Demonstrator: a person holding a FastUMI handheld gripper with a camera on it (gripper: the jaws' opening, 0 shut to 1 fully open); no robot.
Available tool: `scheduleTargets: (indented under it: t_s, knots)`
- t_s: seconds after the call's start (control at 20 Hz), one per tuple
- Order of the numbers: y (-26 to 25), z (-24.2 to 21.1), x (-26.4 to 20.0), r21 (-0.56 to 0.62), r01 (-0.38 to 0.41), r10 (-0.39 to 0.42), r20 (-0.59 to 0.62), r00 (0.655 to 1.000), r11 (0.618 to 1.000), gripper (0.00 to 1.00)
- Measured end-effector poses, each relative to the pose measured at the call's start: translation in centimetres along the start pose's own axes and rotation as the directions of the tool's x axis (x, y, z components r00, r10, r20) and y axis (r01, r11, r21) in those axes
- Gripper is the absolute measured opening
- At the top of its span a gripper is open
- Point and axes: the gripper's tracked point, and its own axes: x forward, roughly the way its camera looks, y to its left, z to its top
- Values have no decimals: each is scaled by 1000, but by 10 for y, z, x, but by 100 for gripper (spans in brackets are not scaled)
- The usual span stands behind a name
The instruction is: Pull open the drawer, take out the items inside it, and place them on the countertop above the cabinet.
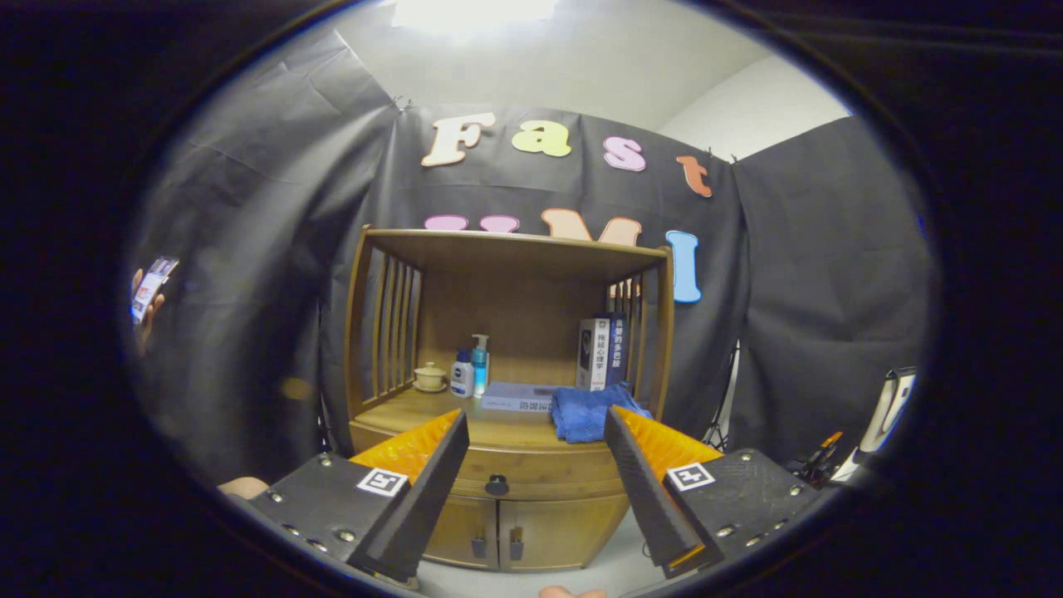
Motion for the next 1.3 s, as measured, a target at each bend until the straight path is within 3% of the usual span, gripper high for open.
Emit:
scheduleTargets:
  t_s: [0.4, 0.7, 1.0, 1.3]
  knots:
    - [15, -25, 17, -5, -27, 27, -41, 999, 1000, 98]
    - [47, -59, 66, 22, -97, 98, -65, 993, 995, 98]
    - [61, -136, 131, -31, -103, 97, -156, 983, 994, 98]
    - [48, -226, 174, 50, -44, 58, -306, 950, 998, 98]
